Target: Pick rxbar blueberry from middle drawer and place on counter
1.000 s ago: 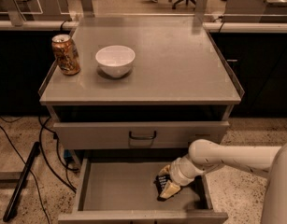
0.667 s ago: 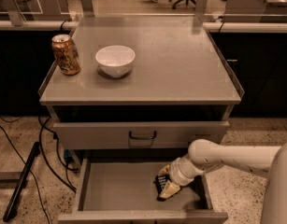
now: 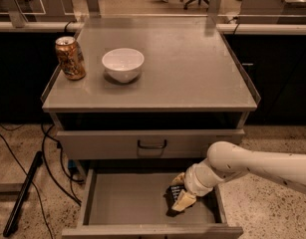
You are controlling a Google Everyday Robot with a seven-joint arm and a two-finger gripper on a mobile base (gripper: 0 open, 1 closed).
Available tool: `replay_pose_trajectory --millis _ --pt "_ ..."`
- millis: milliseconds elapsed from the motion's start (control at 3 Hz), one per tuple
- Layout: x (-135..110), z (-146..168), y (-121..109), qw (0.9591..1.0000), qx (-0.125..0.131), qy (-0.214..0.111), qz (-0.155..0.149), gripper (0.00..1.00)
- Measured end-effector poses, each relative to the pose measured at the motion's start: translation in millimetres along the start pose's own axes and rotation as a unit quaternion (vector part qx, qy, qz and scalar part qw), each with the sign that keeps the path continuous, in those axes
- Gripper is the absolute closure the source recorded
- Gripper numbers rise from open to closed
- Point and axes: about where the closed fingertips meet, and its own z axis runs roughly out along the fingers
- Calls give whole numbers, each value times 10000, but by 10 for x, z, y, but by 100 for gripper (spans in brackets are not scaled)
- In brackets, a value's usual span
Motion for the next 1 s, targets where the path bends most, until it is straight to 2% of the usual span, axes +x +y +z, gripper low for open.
replay_pose_trajectory --millis 333,667,1000 --pt "-257 -540 41 9997 222 121 7 100" --pt "-795 -1549 -10 9974 647 313 -52 100" --pt "-1472 -2657 -115 9930 1069 399 -316 100"
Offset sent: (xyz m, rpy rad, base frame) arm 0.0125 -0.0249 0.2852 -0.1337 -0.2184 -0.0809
